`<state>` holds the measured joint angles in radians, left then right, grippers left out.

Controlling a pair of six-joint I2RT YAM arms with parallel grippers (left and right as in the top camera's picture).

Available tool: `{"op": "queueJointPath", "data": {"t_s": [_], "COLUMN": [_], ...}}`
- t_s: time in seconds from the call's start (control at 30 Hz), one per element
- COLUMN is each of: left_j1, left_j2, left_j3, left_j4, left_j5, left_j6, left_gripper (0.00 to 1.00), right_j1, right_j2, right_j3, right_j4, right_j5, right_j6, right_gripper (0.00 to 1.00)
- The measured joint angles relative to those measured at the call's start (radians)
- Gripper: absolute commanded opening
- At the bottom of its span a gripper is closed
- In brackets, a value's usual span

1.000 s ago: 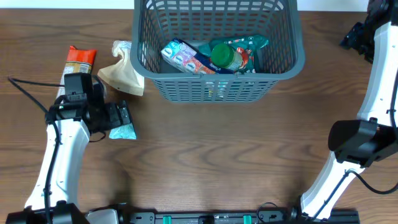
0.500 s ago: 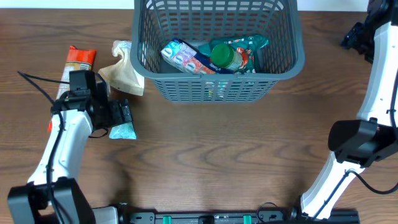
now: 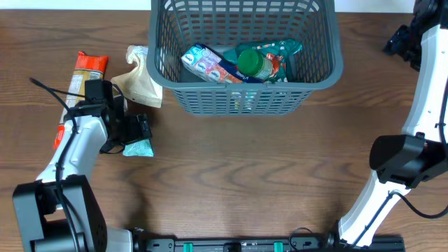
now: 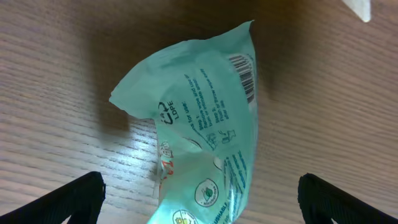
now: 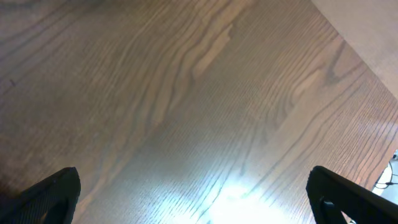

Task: Pack container
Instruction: 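Lower the left gripper onto the mint-green pouch and grasp it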

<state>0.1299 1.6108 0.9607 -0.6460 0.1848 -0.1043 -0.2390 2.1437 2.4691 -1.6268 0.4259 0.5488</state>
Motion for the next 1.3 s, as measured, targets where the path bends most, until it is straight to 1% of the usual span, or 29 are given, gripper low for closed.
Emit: {"op": "queueJointPath", "data": {"t_s": [0.5,0.97,1.3], "left_j1": [0.000,-0.001,-0.063], "left_j2": [0.092,0.101,0.101], "left_j3": [0.000,0.000,-0.008], "left_j4": [0.028,0.061,0.110], "left_j5": [0.000,0.000,0.000], "left_j6": [0.000,0.000,0.000], "left_gripper": [0.99,0.98,0.99], "right_j1": [0.000,0.000,0.000], "right_j2": [0.000,0.000,0.000], "right_j3": [0.000,0.000,0.000], "right_j4": [0.000,0.000,0.000], "right_j5": [0.000,0.000,0.000], "right_j6": [0.000,0.000,0.000], "right_gripper": [0.99,0.99,0.99]}}
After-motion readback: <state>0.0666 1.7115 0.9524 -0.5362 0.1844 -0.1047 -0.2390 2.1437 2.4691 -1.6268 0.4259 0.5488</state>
